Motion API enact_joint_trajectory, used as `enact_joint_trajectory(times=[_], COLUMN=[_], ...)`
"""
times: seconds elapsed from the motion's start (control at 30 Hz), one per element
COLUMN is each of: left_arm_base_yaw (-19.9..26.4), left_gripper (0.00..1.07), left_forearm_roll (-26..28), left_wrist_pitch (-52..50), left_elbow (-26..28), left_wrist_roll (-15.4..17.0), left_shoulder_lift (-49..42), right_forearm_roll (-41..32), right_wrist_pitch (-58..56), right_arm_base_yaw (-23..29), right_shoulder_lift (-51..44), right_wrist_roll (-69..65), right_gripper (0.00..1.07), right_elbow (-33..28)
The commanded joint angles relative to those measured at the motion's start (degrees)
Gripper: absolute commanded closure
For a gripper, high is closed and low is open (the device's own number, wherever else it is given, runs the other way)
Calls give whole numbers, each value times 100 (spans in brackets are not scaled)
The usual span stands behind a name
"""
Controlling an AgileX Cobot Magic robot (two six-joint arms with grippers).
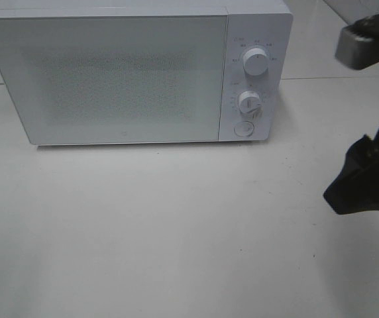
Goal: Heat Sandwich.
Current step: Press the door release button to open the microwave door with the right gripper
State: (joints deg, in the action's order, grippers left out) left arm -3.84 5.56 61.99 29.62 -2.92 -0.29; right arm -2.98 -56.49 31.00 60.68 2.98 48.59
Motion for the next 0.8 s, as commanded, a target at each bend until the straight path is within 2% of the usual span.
enact_joint_trajectory(times=[0.03,0.33,0.53,0.63,0.67,0.73,0.8], left_arm_base_yaw=[29,29,29,29,29,29,29], left_gripper=[10,10,10,10,10,10,10], left_forearm_roll=[46,46,46,46,46,46,46], left_wrist_pitch=[-80,-80,-80,-80,-80,-80,-80], left_elbow=[-11,-11,-11,-11,-11,-11,-11], left_wrist_roll=[23,23,23,23,23,23,23], left_shoulder_lift=[-103,-103,-103,-103,-103,-103,-103], right_forearm_roll=[23,63,63,92,92,212,298], right_wrist_pitch=[-212,-756,-802,-859,-859,-951,-968], right_arm_base_yaw=[-11,-11,-52,-487,-487,-911,-1026], right_shoulder_lift=[-607,-2034,-3249,-3953,-3953,-4498,-4624], right_wrist_roll=[40,-80,-298,-539,-539,-498,-498], right_gripper=[32,32,32,32,32,32,32], right_elbow=[40,-6,-533,-945,-945,-1180,-1220])
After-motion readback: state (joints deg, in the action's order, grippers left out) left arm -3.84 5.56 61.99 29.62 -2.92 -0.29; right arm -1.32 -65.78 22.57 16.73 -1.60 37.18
